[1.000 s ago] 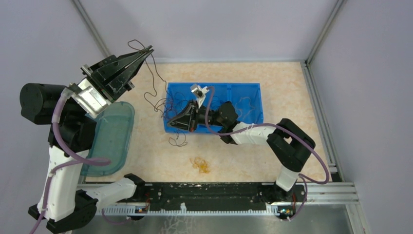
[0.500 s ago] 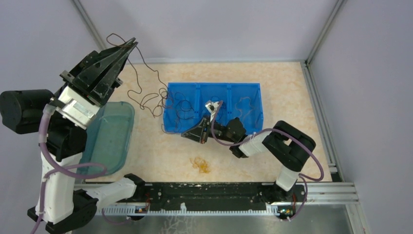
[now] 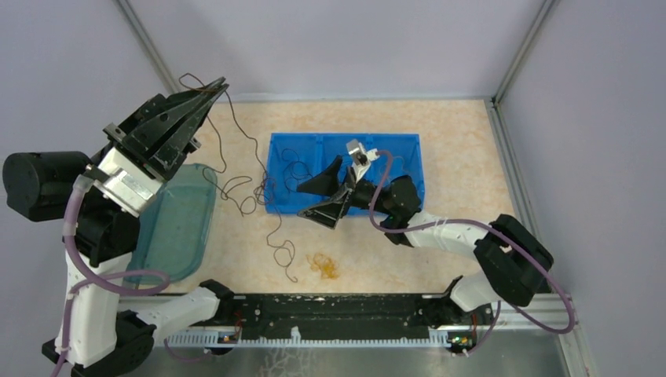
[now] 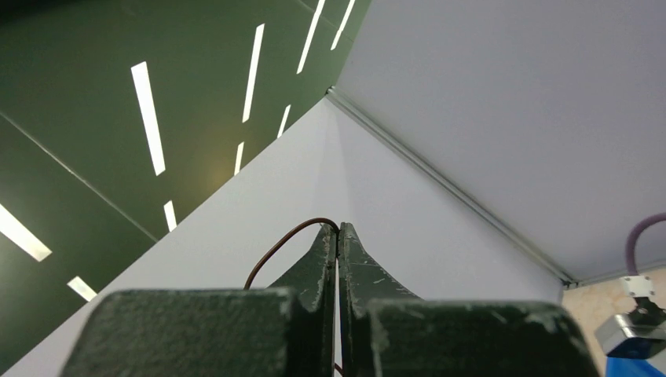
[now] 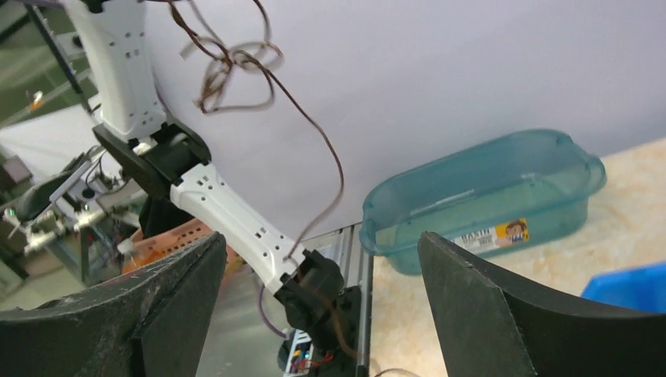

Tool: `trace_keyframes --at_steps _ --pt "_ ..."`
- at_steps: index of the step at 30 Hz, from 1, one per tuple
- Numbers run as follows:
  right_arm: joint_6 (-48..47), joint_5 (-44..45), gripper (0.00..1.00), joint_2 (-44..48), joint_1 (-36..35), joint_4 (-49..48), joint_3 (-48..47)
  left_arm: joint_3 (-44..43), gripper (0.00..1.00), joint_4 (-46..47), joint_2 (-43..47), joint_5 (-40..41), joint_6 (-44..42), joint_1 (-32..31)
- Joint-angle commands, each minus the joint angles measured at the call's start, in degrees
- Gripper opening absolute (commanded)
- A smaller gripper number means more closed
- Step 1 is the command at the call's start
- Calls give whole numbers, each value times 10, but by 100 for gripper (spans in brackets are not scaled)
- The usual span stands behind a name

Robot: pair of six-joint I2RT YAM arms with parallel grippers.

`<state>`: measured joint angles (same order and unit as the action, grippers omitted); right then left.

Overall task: Untangle the cables
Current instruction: Untie the cable.

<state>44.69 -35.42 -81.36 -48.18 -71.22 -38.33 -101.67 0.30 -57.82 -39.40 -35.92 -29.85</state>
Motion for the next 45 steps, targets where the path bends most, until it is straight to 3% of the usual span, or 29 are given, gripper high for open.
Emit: trace_keyframes --at_steps 1,7,11,16,20,22,30,32,36,42,45 --pt "-35 -76 93 -20 3 27 -69 21 0 5 11 -21 24 1" --pt "31 -128 83 -126 -8 -69 -158 35 0 13 16 -23 49 1" --pt "126 -163 77 -196 -22 -183 -206 41 0 12 18 -21 46 1" --pt "160 -185 63 -224 -35 -225 -226 47 0 14 22 -20 41 1" --pt "165 -182 42 -225 -36 -242 -219 52 0 18 24 -19 38 1" --pt "168 -182 34 -226 -36 -238 -220 53 0 18 23 -20 38 1" --pt "133 -168 50 -225 -37 -170 -227 44 0 19 22 -23 46 1" --pt "134 -165 42 -224 -35 -169 -229 43 0 18 22 -23 46 1" --pt "130 -161 1 -221 -35 -162 -230 42 0 19 23 -22 43 1" --pt "115 -130 0 -207 -33 -154 -190 46 0 24 28 -18 21 1" --pt "65 -93 0 -186 -31 -103 -155 49 0 49 28 10 1 1"
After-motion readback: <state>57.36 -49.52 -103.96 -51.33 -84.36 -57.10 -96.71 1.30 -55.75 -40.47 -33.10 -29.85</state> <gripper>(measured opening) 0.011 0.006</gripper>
